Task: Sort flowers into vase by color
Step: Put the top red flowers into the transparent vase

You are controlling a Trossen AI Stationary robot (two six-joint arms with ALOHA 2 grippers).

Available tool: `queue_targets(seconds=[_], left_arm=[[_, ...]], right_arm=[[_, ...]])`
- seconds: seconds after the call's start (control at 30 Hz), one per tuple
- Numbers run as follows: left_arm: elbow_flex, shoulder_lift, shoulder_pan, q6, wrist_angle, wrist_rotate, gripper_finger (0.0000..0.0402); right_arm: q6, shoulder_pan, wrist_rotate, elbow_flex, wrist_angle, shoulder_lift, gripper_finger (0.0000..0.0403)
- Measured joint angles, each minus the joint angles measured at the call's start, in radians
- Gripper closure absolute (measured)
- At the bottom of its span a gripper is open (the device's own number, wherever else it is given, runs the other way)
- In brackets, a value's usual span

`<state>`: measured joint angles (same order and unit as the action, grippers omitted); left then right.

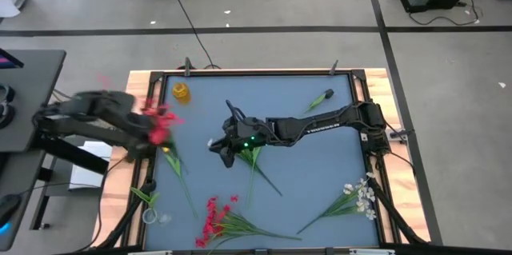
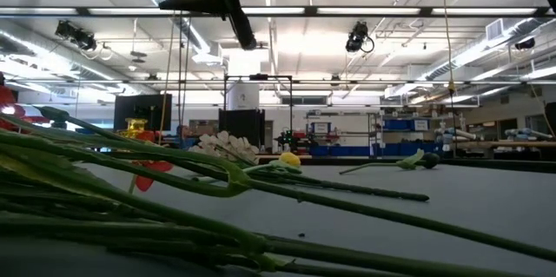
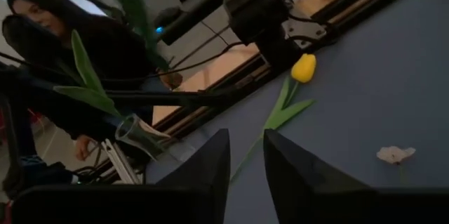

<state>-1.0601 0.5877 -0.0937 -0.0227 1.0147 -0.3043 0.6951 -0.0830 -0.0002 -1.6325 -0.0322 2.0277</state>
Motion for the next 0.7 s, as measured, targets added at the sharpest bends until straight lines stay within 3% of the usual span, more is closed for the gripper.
queue_targets(seconds=[0.13,0.33,0.6,0.7], left_arm=[[-0.123,-0.002,-0.001,0.017,0.107,-0.152,0.0393],[-0.131,-0.019,-0.001,0.049,0.177,-0.321,0.0393],[-0.127,-0.02,0.0,0.002,0.35,-0.21,0.0393],[-0.127,-0.019,0.0,0.005,0.387,-0.242,0.0393]], right_arm=[[0.027,0.0,-0.001,0.0,0.001,0.0,0.029],[0.04,-0.011,0.0,0.0,0.009,0.0,0.0289],[0.059,-0.033,-0.001,0.0,0.03,0.0,0.0289],[0.065,-0.034,-0.005,0.0,0.055,0.0,0.0289]])
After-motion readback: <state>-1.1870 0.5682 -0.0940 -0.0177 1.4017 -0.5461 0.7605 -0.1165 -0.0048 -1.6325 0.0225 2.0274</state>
